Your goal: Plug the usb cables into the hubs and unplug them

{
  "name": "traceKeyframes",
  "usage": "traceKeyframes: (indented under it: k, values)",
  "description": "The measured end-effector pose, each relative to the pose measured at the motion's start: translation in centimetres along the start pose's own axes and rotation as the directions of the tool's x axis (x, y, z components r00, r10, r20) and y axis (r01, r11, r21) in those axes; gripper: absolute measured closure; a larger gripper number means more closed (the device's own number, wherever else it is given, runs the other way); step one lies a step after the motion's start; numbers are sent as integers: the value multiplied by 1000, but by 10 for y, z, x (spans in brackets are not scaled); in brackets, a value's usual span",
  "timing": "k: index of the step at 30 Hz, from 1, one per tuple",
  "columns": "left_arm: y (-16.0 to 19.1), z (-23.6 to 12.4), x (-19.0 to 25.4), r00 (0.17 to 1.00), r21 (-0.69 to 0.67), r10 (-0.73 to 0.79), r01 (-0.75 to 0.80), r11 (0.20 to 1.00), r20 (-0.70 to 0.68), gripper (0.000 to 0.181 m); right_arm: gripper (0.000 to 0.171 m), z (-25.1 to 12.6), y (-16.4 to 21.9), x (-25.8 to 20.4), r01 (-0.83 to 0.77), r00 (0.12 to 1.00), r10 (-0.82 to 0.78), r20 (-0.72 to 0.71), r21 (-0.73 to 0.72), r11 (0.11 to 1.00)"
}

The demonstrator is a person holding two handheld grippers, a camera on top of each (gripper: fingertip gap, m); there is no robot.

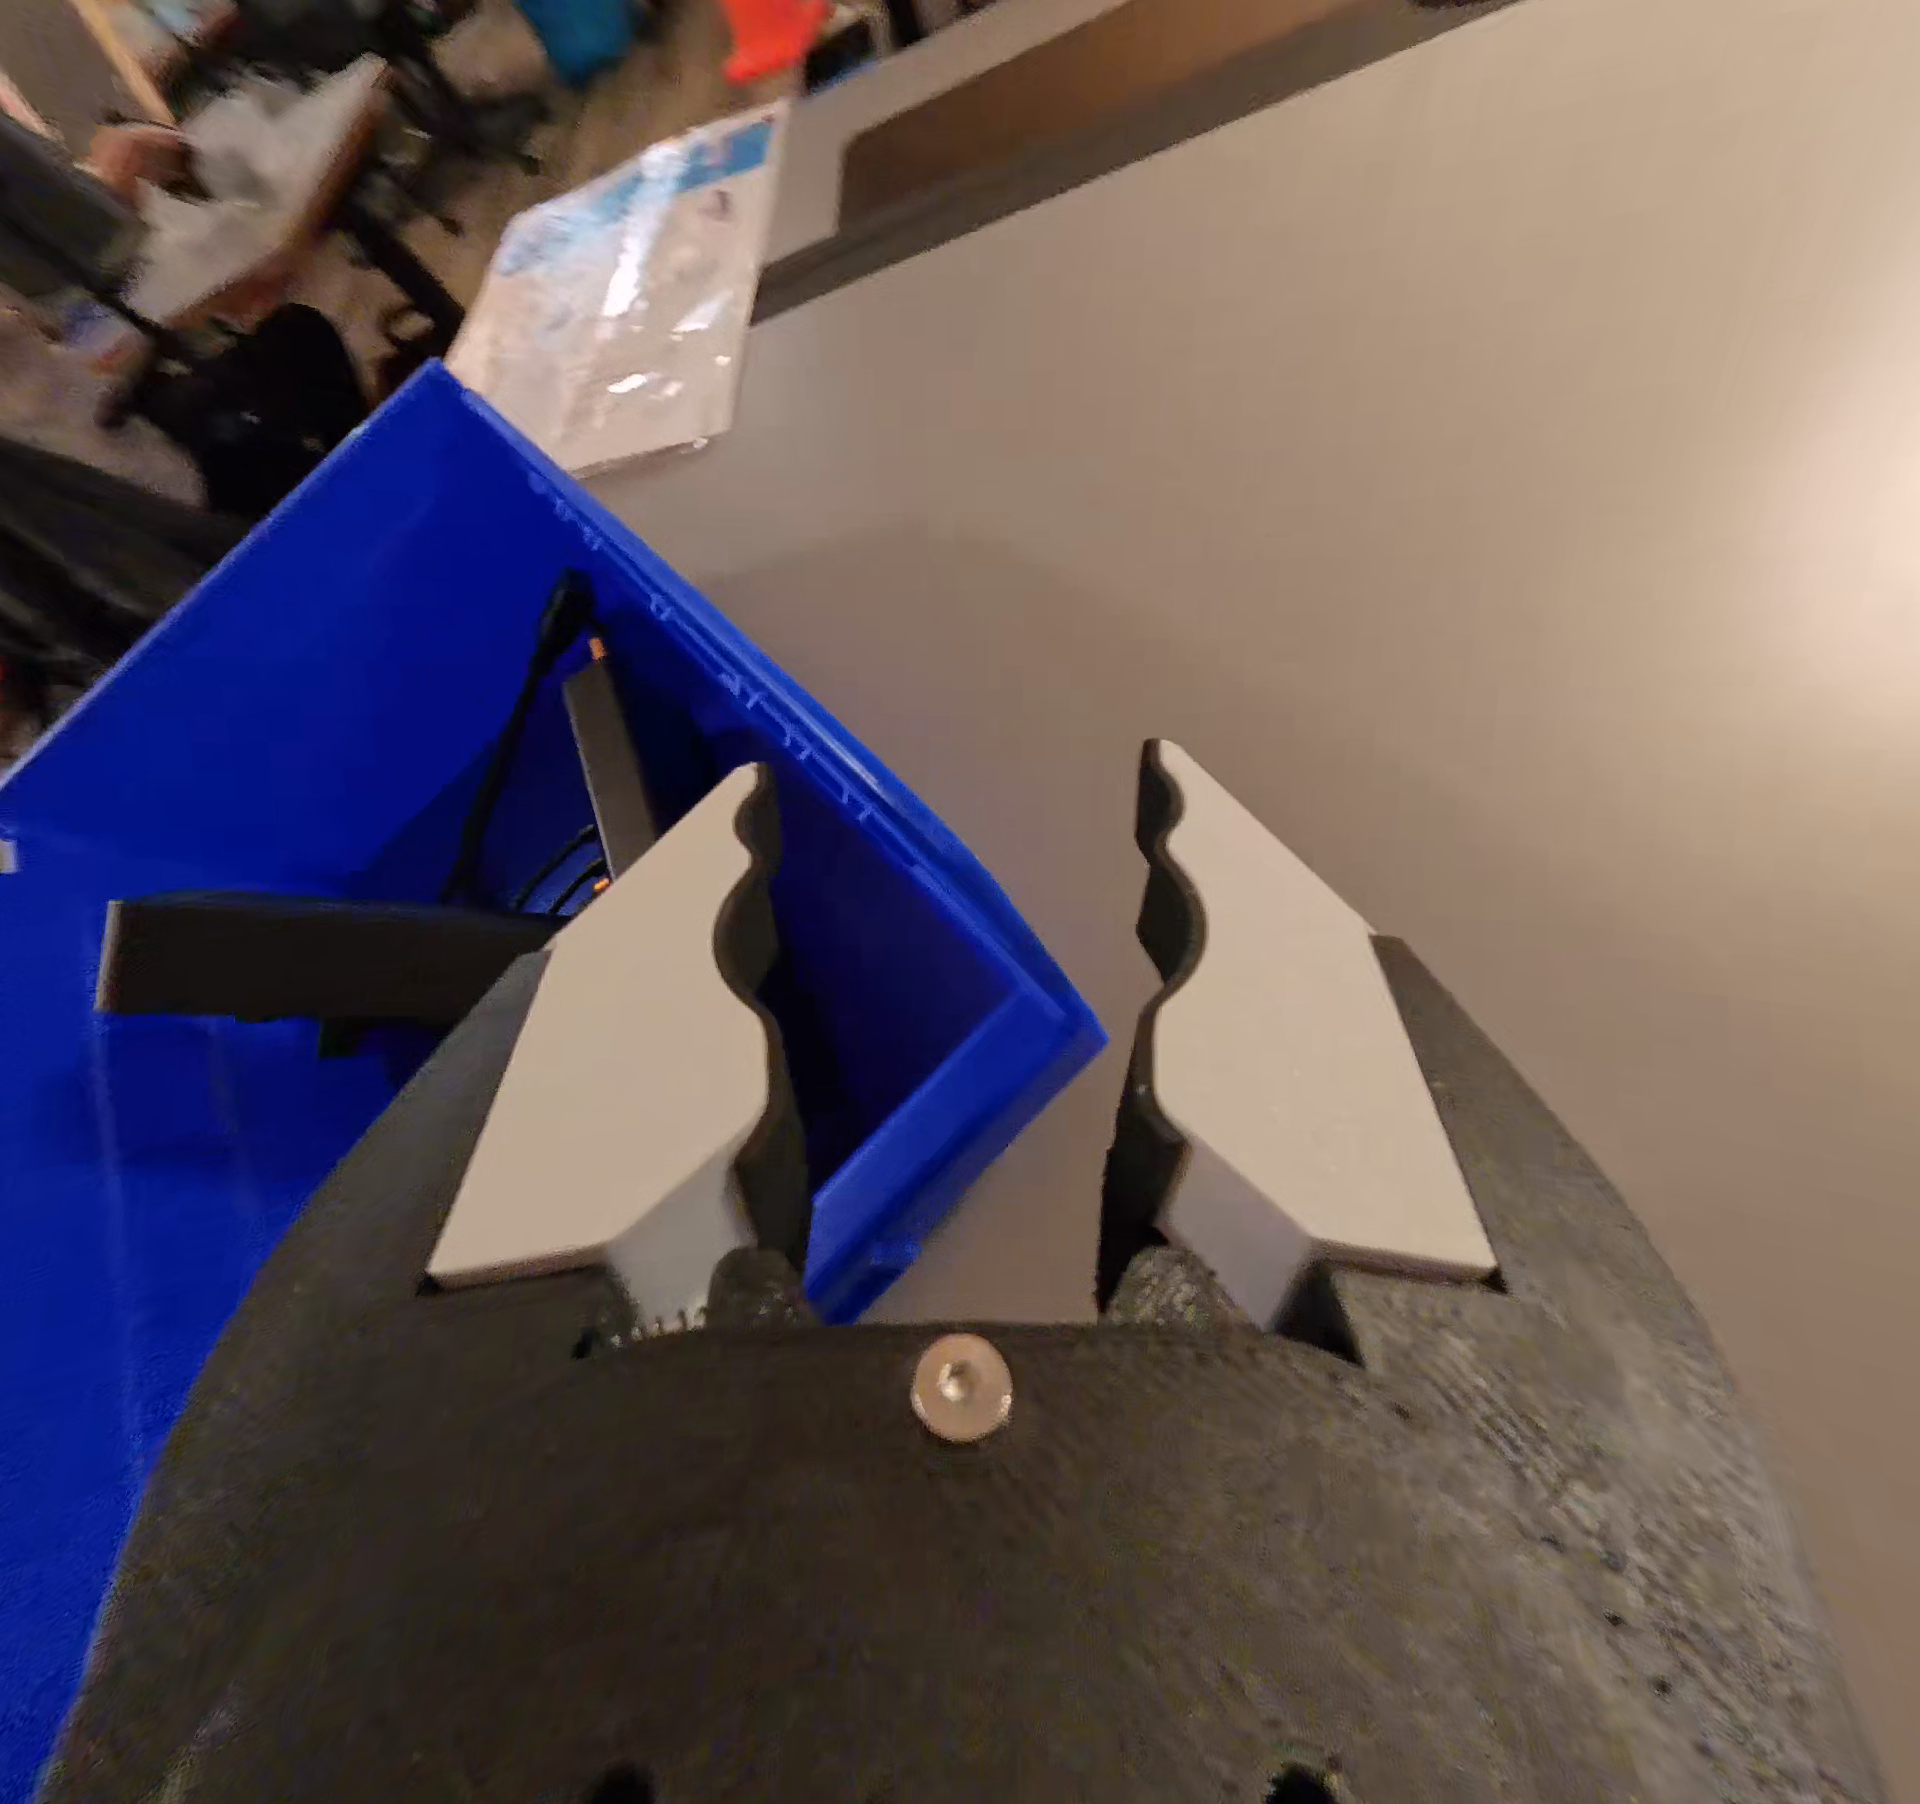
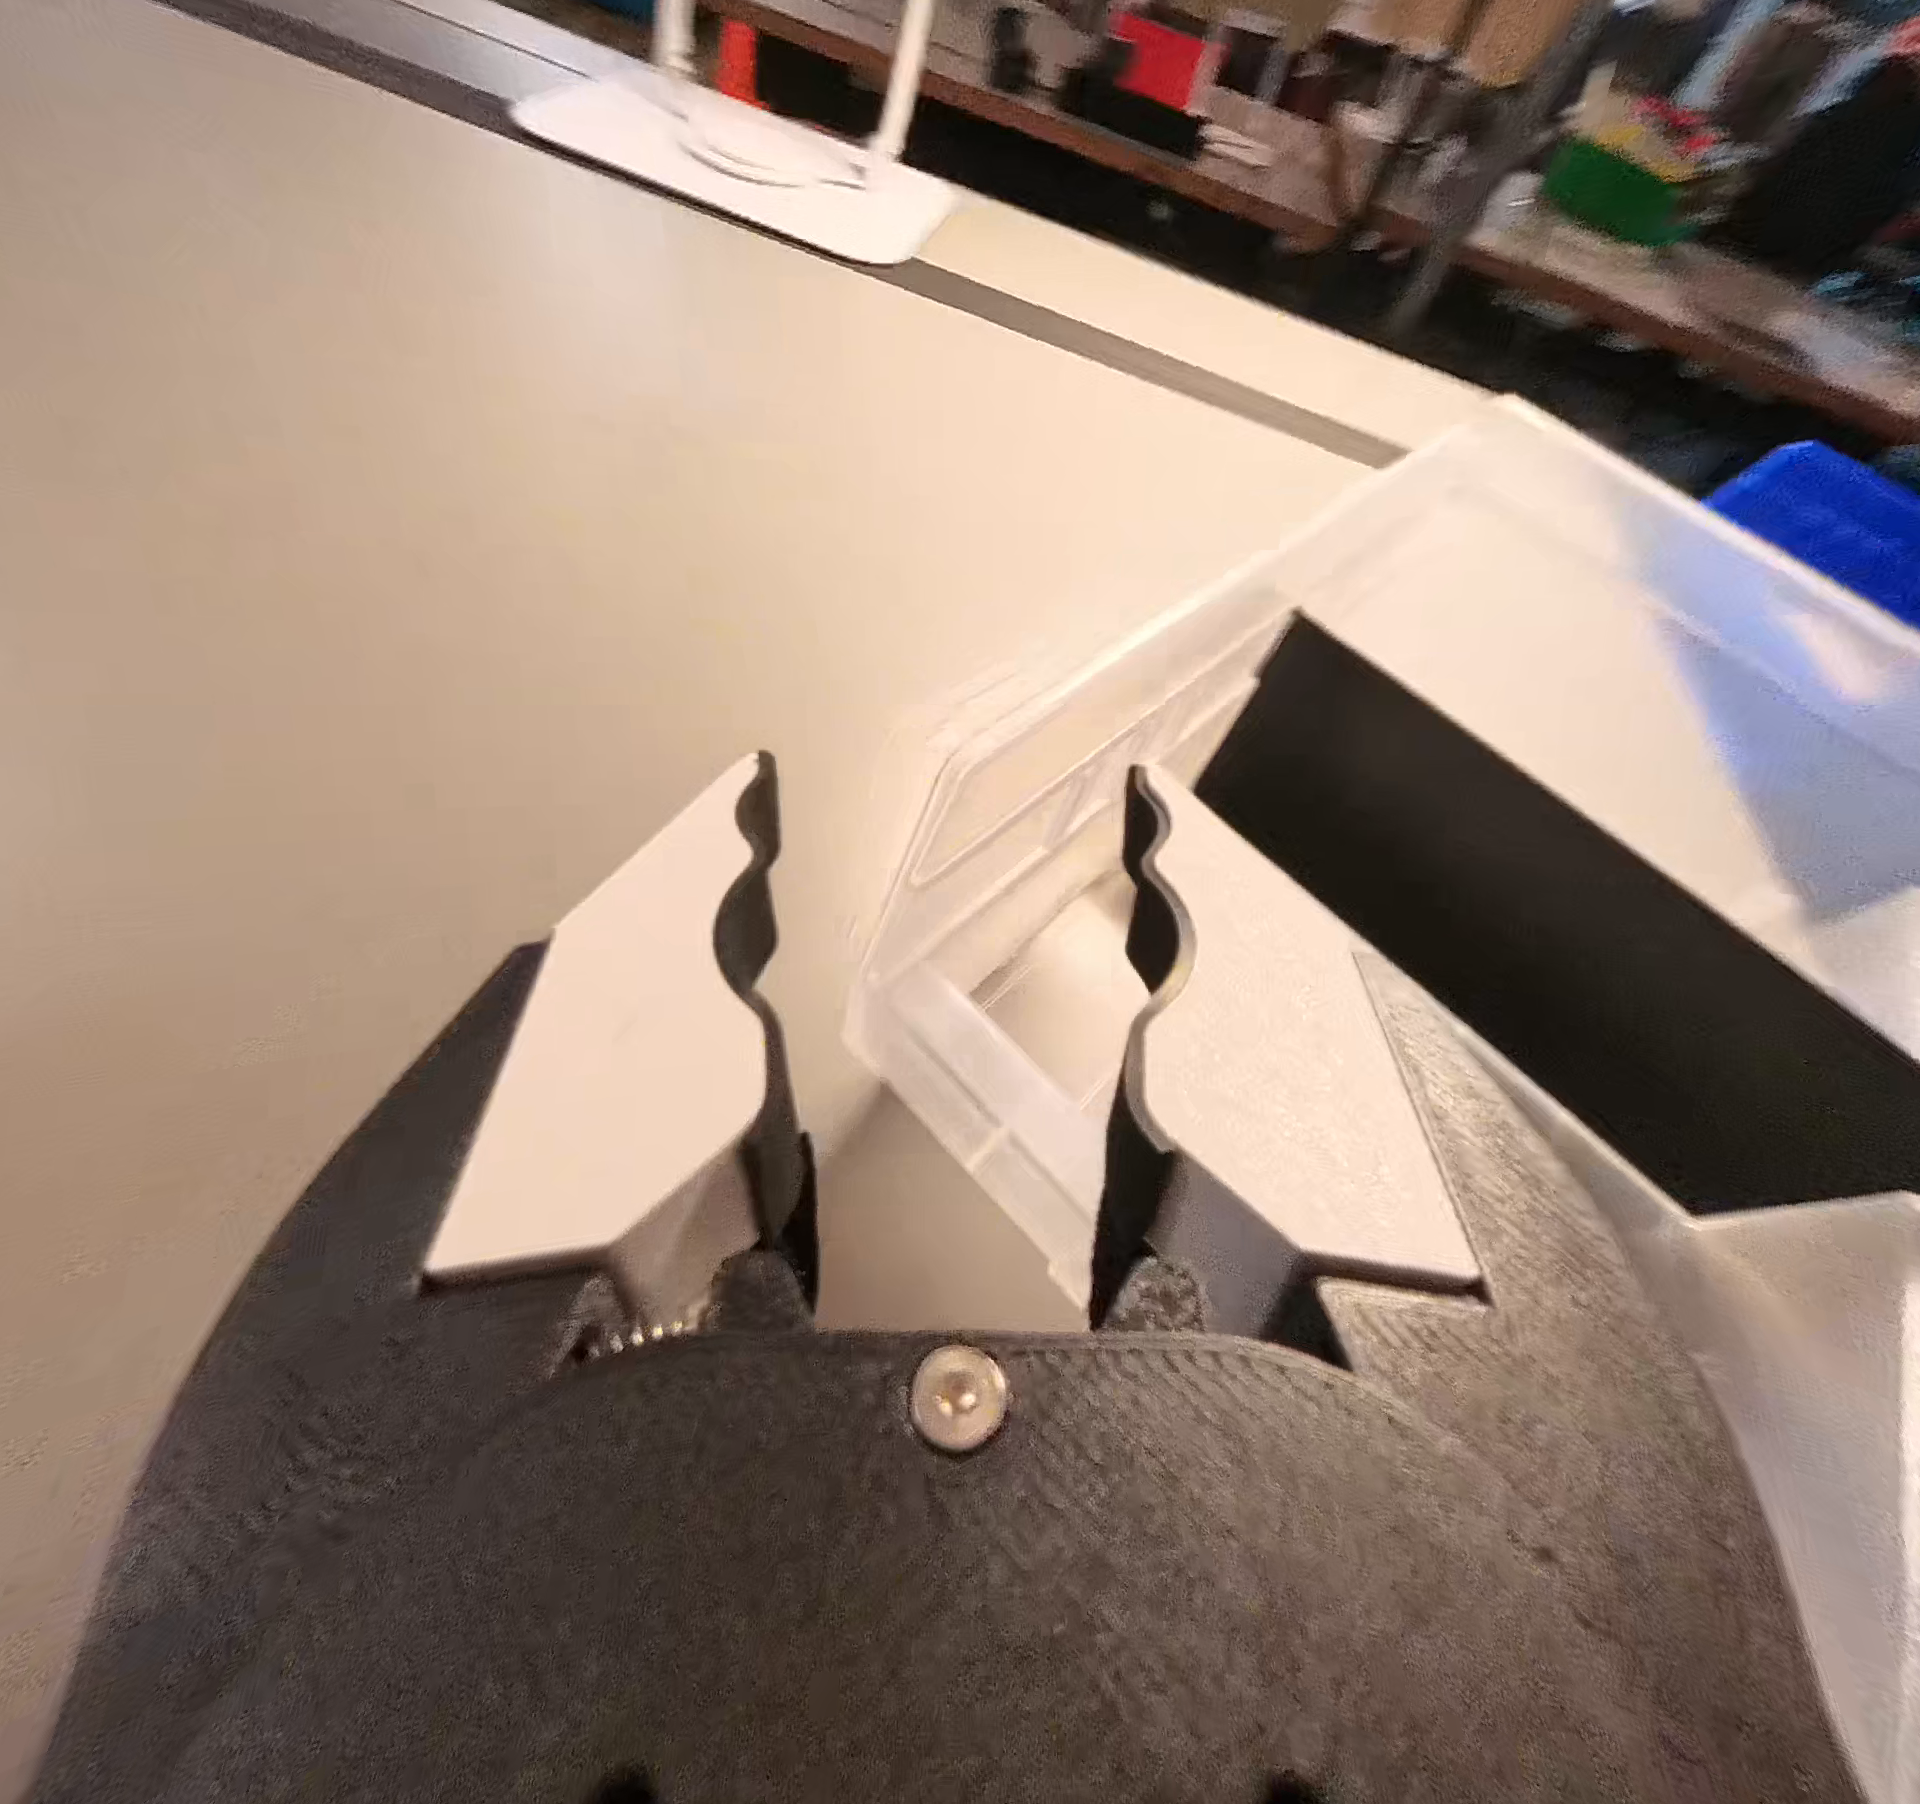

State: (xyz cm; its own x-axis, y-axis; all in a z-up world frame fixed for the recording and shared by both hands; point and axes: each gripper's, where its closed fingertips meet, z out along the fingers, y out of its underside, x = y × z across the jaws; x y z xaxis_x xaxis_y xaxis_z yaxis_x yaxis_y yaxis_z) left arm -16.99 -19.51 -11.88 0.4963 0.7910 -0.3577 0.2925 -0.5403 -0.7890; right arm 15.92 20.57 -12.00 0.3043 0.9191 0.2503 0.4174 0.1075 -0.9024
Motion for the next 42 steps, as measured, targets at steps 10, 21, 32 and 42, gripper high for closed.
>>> traceKeyframes:
  k: [10,21,32,42]
  values:
    - [26,-20,-28,990,158,126,-135,978,69,158,152,-26,15,41,174,984,-168,-54,134,976]
    - [44,-24,-68,992,194,55,-77,978,117,169,167,-27,42,109,32,972,-23,-234,37,999]
    - [56,-11,-113,999,254,-28,18,967,33,174,169,19,32,137,30,970,-26,-243,11,1000]
    - [60,0,-136,999,281,-42,47,958,-24,175,169,28,32,145,12,979,-8,-205,20,1000]
